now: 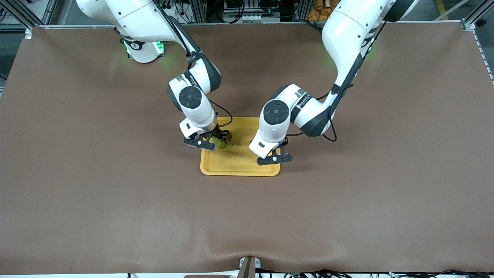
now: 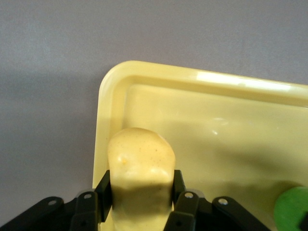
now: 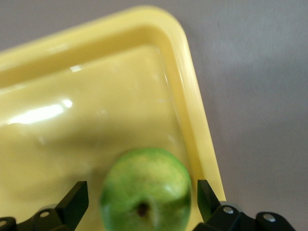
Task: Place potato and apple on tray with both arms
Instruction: 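Release the apple onto the tray and withdraw the right gripper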
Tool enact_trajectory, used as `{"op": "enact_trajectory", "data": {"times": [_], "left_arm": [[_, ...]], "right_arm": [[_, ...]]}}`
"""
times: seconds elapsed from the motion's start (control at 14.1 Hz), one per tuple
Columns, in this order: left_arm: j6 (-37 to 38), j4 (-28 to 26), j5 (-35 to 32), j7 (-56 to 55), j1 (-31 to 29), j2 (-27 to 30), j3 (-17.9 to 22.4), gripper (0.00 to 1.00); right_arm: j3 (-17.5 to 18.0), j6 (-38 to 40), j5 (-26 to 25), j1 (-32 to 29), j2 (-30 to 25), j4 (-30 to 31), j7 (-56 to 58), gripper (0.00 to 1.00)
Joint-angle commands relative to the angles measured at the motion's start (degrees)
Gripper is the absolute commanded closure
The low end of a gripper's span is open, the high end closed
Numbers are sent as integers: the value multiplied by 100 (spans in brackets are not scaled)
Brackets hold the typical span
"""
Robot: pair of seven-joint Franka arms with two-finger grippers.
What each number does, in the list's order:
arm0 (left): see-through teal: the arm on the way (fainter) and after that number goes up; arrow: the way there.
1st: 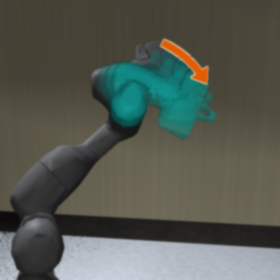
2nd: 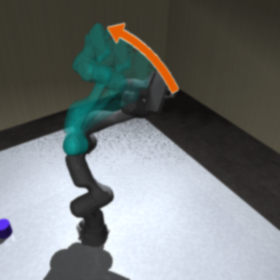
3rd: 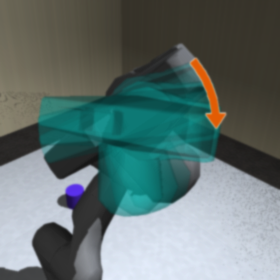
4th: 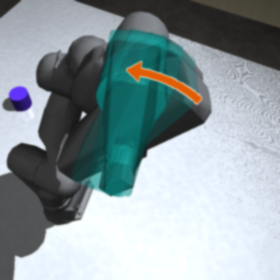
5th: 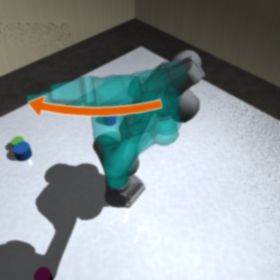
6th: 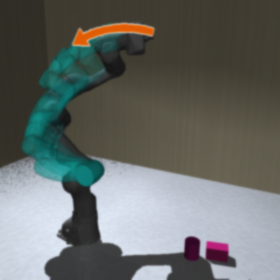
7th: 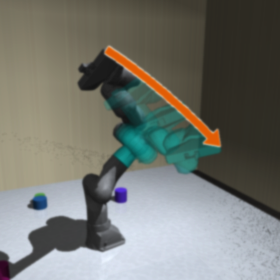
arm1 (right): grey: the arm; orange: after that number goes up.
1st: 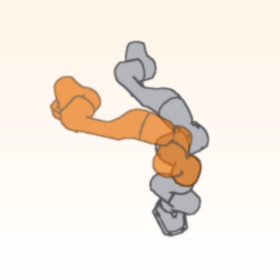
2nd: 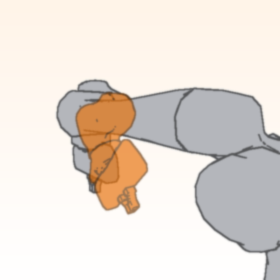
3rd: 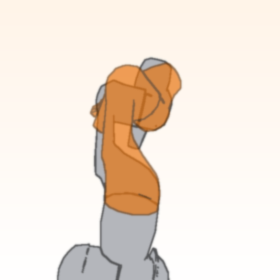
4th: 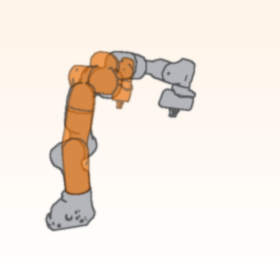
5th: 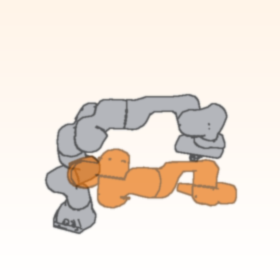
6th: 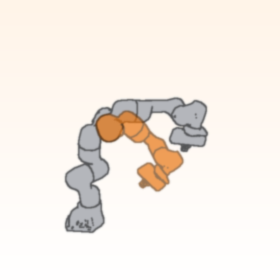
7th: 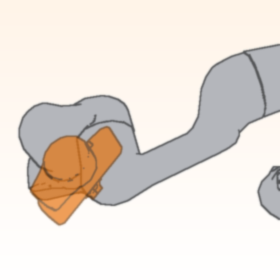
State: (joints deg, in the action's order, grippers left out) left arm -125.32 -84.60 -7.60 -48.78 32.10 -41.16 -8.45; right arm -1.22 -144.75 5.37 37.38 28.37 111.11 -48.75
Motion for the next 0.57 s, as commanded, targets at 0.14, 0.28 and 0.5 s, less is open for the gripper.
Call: {"op": "enact_trajectory", "data": {"times": [0.14,0.28,0.5], "left_arm": [[-343,242,-234,-52,59,-322,55,100],[-449,330,-260,-35,112,-498,63,100],[-538,356,-558,53,147,-578,63,100]], "right_arm": [[-247,1209,-27,-527,-1042,103,1204,0],[-248,1493,-27,-1002,-1367,200,1674,0],[-239,1493,34,-1722,-1929,551,2523,0]]}}
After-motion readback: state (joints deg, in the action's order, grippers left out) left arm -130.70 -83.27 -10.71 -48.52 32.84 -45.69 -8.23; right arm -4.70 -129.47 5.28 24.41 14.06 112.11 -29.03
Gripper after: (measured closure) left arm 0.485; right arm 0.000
